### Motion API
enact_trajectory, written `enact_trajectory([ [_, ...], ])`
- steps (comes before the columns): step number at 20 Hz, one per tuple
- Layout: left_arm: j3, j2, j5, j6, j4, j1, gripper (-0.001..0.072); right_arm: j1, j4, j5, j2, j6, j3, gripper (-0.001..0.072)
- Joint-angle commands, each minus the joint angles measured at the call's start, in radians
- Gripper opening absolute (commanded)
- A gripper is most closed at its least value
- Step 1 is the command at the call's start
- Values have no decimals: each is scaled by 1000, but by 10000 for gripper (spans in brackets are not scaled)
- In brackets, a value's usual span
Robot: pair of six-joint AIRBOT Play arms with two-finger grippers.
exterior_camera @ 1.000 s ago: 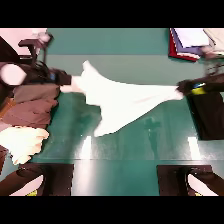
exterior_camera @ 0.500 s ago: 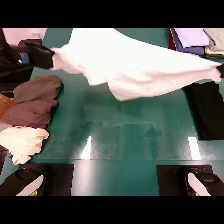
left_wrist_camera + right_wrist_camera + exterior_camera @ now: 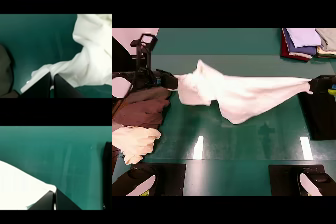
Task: Fold the shirts.
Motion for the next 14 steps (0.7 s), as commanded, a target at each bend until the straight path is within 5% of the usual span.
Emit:
enact_trajectory([
  [1,54,-2,-2,-49,-14,1,26,3,-8,16,0,2,49,15],
  [7,-134,-27,-142,-45,-64,1,26,3,-7,190,0,3,-139,15],
  [14,-470,-80,-20,-82,-64,1,26,3,-7,140,0,49,-415,15],
])
